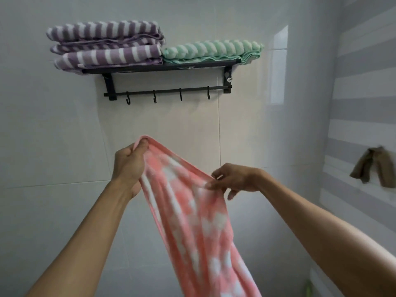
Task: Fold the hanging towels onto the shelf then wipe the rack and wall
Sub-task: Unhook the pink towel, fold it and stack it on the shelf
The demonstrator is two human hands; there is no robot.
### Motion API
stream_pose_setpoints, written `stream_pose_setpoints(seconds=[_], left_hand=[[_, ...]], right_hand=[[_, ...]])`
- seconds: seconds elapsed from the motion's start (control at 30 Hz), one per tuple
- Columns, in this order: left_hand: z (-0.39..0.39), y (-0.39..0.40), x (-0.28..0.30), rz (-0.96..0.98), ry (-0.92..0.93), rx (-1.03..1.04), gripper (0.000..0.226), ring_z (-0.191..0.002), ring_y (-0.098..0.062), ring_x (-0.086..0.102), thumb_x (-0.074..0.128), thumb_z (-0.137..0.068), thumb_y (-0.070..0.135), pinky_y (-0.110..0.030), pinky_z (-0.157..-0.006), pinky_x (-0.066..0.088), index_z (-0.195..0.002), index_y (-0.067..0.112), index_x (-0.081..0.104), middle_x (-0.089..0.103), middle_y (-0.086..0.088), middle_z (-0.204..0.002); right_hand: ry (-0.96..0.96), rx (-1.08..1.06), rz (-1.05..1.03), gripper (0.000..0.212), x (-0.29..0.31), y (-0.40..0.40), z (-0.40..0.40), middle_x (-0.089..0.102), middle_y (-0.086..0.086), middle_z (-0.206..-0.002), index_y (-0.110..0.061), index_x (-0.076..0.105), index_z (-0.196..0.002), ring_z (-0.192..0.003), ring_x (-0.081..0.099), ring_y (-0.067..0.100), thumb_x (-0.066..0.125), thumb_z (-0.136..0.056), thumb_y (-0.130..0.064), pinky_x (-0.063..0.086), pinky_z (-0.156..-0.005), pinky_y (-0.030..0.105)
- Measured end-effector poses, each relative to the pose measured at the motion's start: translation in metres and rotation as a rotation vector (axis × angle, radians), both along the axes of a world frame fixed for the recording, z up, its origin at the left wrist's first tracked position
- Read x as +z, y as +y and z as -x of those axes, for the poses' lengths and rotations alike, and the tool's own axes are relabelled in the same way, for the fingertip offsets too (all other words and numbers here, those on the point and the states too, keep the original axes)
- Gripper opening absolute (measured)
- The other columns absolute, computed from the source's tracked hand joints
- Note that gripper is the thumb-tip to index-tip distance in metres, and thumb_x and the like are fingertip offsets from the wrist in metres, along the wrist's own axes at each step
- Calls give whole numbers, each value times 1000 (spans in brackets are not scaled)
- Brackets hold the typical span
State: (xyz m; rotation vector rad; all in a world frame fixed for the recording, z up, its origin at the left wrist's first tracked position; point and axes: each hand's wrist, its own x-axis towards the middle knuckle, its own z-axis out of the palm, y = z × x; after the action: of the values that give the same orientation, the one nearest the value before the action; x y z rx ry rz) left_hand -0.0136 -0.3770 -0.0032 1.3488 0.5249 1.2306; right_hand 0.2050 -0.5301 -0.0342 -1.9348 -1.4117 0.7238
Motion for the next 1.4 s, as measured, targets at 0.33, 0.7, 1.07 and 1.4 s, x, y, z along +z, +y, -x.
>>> stream_pose_setpoints(seconds=[0.33,0.7,1.07,1.4], left_hand=[[30,9,-15,-119,159,112,19,-72,-20,57,76,-87,28,-33,-65,49,-83,10,74,63,-6,-78],[13,-13,-18,-366,312,28,28,-67,-16,50,77,-86,24,-32,-63,41,-81,-3,68,56,-6,-71],[64,30,-8,-303,413,425,20,-74,-19,58,83,-77,23,-39,-74,54,-90,11,73,69,-6,-85],[6,-7,-41,-530,467,-5,20,-59,-7,51,75,-87,19,-27,-61,40,-68,22,72,61,14,-61]], right_hand=[[280,-186,-607,23,4,12,26,66,4,-77,-13,70,-83,-64,60,14,70,-95,-32,53,-62,29],[146,54,-498,26,35,25,70,71,13,-84,-6,72,-87,-74,66,20,82,-85,-30,59,-74,41],[269,-139,-521,27,-44,-3,24,78,12,-92,-10,75,-97,-78,71,19,71,-93,-37,60,-78,46],[-218,35,-492,27,15,20,61,60,-7,-62,-20,69,-72,-55,50,5,81,-83,-41,40,-53,20]])
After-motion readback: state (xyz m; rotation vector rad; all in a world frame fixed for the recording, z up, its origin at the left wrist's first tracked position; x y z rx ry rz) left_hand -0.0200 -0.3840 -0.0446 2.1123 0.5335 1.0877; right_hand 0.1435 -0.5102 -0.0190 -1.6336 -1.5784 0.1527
